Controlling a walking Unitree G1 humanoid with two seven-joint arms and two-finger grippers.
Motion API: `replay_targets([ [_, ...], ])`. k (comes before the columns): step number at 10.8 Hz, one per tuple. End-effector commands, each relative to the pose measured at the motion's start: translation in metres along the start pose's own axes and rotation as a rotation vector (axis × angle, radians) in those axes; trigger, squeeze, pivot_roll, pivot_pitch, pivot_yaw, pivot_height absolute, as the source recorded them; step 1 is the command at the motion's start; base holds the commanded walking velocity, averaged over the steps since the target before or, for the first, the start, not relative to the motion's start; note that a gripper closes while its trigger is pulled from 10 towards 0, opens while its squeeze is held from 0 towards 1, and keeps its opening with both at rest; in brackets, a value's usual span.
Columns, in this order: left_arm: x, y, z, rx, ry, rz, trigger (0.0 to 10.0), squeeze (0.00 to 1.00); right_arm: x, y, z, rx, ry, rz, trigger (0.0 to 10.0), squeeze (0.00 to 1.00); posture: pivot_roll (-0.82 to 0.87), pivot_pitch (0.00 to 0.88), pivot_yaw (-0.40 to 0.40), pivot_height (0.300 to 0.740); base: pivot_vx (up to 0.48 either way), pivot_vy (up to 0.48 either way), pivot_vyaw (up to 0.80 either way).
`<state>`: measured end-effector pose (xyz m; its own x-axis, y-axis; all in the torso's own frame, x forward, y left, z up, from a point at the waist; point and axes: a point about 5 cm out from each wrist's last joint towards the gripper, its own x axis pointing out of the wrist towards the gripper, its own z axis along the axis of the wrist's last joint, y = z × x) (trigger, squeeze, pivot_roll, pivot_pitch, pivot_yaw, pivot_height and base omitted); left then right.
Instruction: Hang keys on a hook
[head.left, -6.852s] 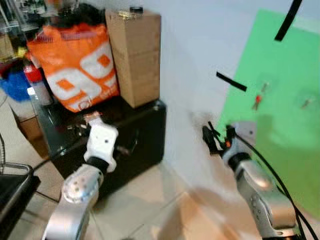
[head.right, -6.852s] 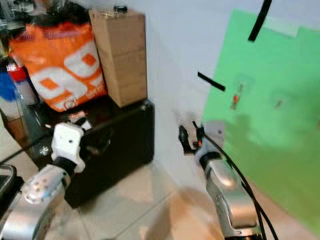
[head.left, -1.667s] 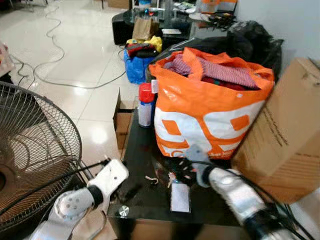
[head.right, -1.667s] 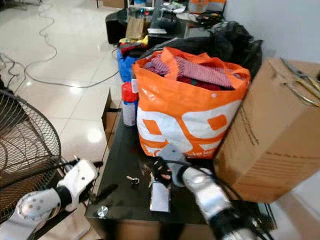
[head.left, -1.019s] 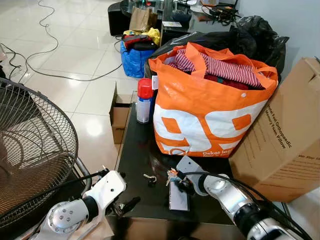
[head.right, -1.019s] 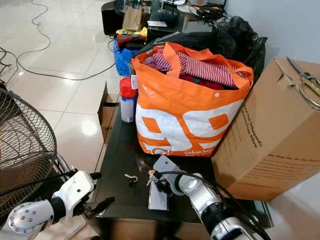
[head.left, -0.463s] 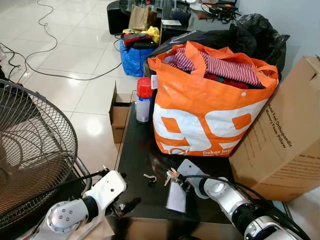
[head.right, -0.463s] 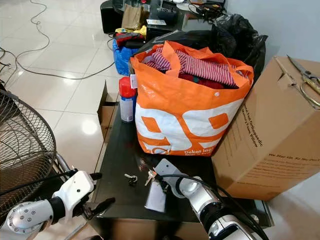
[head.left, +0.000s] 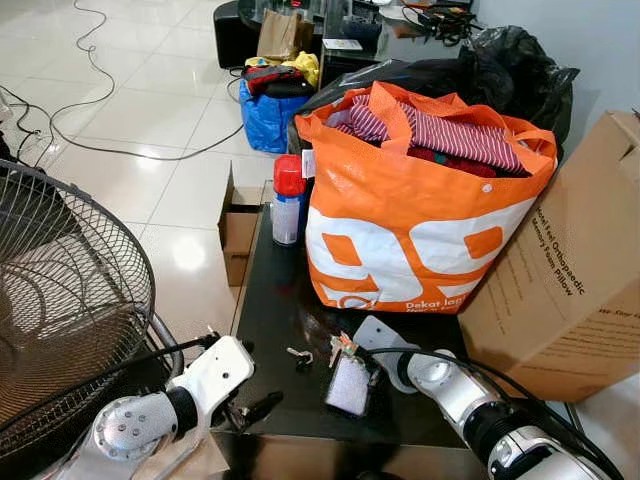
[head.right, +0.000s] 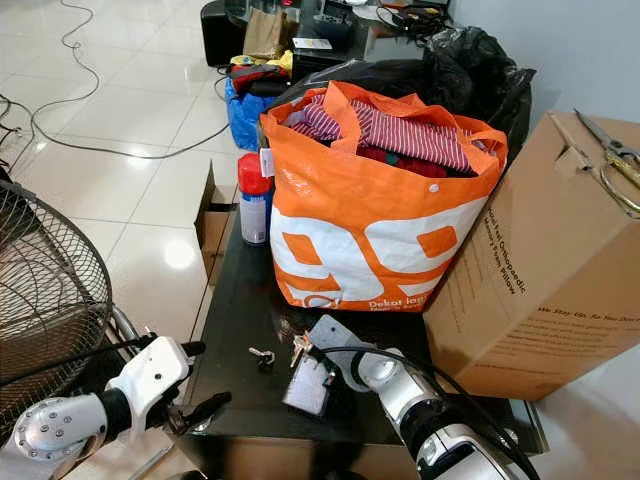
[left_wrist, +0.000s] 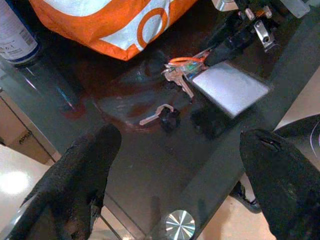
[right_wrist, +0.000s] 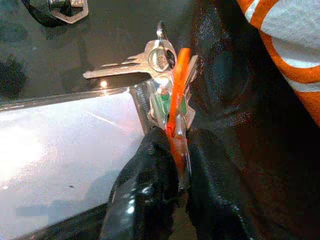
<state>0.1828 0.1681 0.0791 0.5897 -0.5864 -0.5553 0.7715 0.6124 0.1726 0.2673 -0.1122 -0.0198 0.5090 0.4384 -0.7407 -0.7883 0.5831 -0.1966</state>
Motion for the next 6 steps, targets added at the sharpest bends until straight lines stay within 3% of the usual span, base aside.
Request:
replay_targets([
  [1,-0.001,0.003,0.004,0.017,-0.005,0.003,10.0,0.00,-0.002,-0.003,-0.007,0.002,0.025,-0.003,0.0,0.00,0.05,0.047,-0.083,0.740,0.000,0.000,0.00],
  [4,0.002,0.006,0.005,0.025,-0.016,0.021,10.0,0.00,-0.012,-0.013,-0.010,-0.002,-0.018,-0.015,0.0,0.00,0.04,0.016,-0.078,0.740,0.000,0.000,0.00],
  [6,0.006,0.013,0.011,0.009,-0.060,0.066,10.0,0.00,-0.024,-0.020,-0.014,0.051,-0.071,-0.045,0.0,0.00,0.03,0.000,-0.064,0.740,0.000,0.000,0.00],
])
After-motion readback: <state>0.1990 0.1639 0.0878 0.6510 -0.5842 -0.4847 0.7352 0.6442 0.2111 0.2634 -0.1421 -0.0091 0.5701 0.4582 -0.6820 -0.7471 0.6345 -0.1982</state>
